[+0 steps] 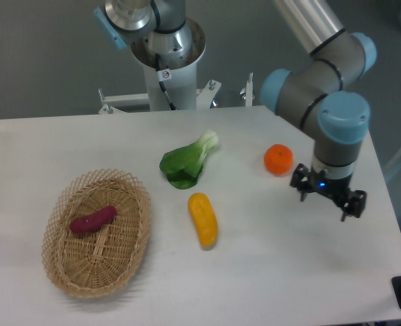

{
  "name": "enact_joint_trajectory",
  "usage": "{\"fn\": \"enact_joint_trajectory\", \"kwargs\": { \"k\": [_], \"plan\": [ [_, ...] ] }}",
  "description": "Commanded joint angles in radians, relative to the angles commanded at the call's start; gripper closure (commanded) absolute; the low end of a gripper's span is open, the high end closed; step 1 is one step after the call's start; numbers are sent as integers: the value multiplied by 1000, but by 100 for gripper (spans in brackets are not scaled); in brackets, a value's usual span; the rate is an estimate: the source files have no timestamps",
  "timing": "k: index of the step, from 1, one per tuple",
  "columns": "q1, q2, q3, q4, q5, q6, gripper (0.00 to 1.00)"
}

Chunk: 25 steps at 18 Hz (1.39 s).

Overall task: Pick up the sweet potato from the basket
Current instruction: 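Swing the gripper over the wicker basket above the purple sweet potato, then lower the gripper into the basket onto the sweet potato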

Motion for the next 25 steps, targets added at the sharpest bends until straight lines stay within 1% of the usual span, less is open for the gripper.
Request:
{"fn": "enact_joint_trajectory", "kwargs": {
  "k": [4, 8, 13, 16, 18, 20, 25],
  "plan": [
    [-98, 22, -32, 0, 0, -98, 0],
    [-186, 43, -38, 2, 0, -215, 0],
    [-321, 51, -40, 0, -2, -338, 0],
    [-403, 49, -49, 0, -2, -373, 0],
    [-456, 45, -69, 0, -2, -388, 0],
    [-494, 48, -104, 2, -2, -395, 0],
    [-552, 45, -190, 8, 0, -390, 0]
  ]
}}
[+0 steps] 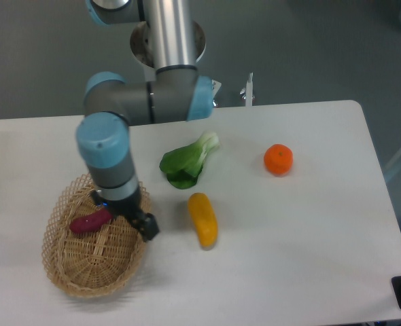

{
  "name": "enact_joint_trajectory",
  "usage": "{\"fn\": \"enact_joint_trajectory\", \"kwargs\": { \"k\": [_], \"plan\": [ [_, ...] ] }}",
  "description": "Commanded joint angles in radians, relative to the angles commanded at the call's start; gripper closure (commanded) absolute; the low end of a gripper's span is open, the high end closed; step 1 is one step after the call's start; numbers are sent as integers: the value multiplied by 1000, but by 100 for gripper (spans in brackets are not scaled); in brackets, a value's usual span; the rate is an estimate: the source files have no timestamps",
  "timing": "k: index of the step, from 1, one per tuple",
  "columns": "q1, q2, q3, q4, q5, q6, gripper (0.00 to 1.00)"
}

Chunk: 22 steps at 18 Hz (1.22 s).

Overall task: Pick up the sweet potato from the basket
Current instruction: 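Lower the gripper into the basket onto the sweet potato, then close the gripper on the sweet potato and lift it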

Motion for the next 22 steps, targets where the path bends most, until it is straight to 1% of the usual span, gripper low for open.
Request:
{"fn": "enact_joint_trajectory", "kwargs": {
  "k": [2, 6, 8, 11, 16, 20, 22],
  "plan": [
    [-14, -8, -15, 0, -2, 0, 0],
    [-34, -32, -23, 0, -12, -5, 0],
    [-46, -54, -20, 0, -12, -6, 0],
    [-52, -75, -22, 37, -12, -6, 0],
    [-61, -83, -22, 41, -12, -3, 1],
    [-72, -81, -20, 41, -12, -5, 42],
    [-72, -71, -17, 40, -14, -6, 59]
  ]
}}
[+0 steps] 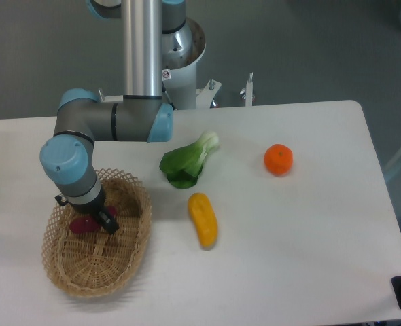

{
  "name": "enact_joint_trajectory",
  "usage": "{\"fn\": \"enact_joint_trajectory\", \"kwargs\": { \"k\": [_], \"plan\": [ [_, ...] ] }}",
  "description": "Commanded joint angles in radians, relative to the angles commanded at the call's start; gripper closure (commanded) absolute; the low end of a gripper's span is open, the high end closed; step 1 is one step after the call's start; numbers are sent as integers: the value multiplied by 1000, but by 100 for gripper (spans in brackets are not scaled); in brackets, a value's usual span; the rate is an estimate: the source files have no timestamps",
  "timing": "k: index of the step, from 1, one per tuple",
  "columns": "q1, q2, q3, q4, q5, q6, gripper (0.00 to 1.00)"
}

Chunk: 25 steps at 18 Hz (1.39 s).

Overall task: Pick up the sweet potato from the basket
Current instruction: 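Close the gripper on the sweet potato and lift it, then carry the held sweet potato out of the basket past the orange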

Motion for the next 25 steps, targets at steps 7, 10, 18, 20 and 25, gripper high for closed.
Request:
{"fn": "enact_joint_trajectory", "kwargs": {
  "k": [7, 10, 18, 20, 25],
  "plan": [
    [9, 40, 12, -3, -9, 0, 72],
    [41, 67, 20, -3, -12, 3, 72],
    [265, 95, 139, -14, -162, 12, 66],
    [310, 94, 176, -14, -160, 15, 66],
    [432, 97, 207, -21, -158, 83, 77]
  ]
}}
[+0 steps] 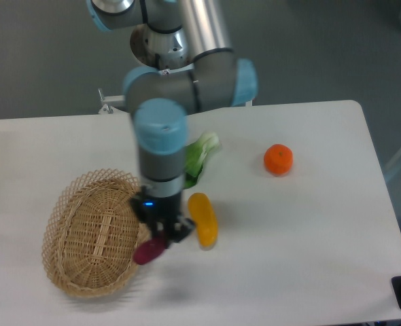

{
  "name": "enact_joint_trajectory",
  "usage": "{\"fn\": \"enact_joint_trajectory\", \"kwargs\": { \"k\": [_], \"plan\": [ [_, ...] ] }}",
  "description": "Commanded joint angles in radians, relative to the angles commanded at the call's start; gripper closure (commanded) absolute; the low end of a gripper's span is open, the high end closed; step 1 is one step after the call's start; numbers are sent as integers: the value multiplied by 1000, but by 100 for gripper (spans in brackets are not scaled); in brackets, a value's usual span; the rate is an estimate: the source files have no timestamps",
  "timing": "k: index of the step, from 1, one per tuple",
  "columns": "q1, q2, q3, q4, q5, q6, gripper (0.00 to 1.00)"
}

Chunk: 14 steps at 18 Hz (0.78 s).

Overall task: Pick up the sweet potato from the basket
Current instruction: 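Carry the held sweet potato out of the basket past the orange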

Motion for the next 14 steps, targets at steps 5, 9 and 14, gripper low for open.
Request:
{"fn": "enact_joint_trajectory", "kwargs": {
  "k": [5, 9, 14],
  "plan": [
    [120, 0, 0, 0, 2, 75, 81],
    [229, -3, 2, 2, 5, 156, 81],
    [351, -17, 3, 11, 8, 339, 80]
  ]
}}
